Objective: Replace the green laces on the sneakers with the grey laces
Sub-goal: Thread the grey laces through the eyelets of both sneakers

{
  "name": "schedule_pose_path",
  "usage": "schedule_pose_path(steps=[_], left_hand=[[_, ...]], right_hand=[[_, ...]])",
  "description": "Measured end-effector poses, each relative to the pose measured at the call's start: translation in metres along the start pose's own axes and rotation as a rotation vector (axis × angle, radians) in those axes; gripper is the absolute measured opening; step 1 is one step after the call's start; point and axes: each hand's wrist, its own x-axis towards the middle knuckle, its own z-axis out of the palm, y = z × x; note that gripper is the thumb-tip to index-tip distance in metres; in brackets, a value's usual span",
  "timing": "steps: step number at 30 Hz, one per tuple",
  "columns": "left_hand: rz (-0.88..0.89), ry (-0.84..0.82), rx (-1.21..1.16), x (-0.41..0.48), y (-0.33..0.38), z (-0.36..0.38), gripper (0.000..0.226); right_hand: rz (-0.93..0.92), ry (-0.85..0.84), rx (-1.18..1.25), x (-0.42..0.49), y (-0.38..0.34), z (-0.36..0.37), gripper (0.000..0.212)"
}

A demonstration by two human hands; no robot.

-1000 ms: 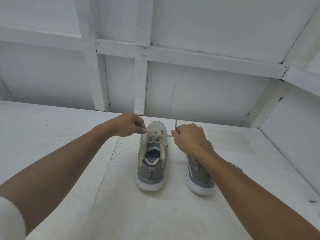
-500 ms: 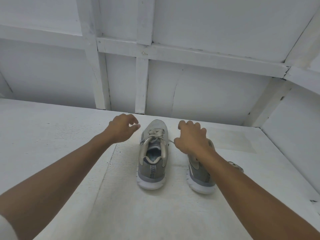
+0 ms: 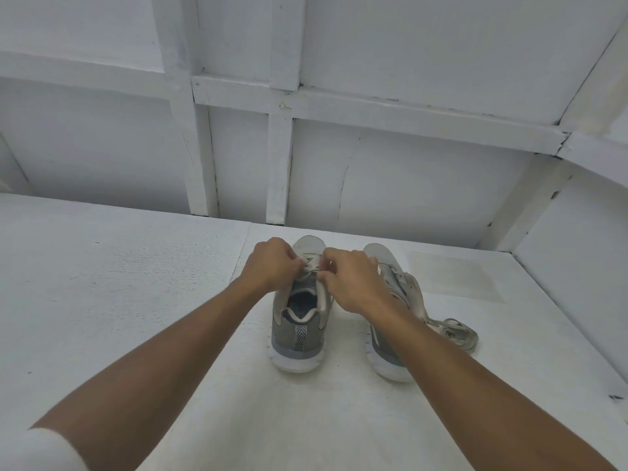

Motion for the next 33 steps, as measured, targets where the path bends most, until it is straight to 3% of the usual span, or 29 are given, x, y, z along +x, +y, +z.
schedule_pose_path(steps=[4, 7, 9, 14, 20, 25, 29, 33], left_hand=[[0.025, 0.086, 0.052, -0.003, -0.002, 0.002, 0.022], [0.022, 0.143, 0.093, -0.003, -0.016, 0.008, 0.022], [0.026, 0.167, 0.075, -0.004, -0.021, 0.014, 0.019], [0.022, 0.187, 0.064, -0.008, -0.022, 0.021, 0.021], [0.019, 0.201, 0.060, -0.009, -0.021, 0.023, 0.018], [0.016, 0.197, -0.009, -0.009, -0.025, 0.022, 0.017], [-0.080, 0.107, -0.465, -0.007, -0.033, 0.009, 0.016], [-0.024, 0.076, -0.522, -0.009, -0.024, -0.010, 0.016]], right_hand=[[-0.084, 0.012, -0.112, 0.004, 0.006, -0.001, 0.017], [-0.188, -0.072, -0.338, 0.004, 0.016, -0.001, 0.025], [-0.205, -0.150, -0.314, 0.004, 0.022, 0.001, 0.023], [-0.082, -0.359, 0.108, 0.012, 0.027, -0.019, 0.009], [0.140, -0.341, 0.880, 0.012, 0.022, -0.011, 0.012], [0.354, -0.092, 1.190, 0.013, -0.002, 0.016, 0.013], [0.431, 0.116, 0.990, 0.022, -0.011, 0.037, 0.016], [0.402, 0.151, 0.836, 0.024, -0.017, 0.038, 0.020]])
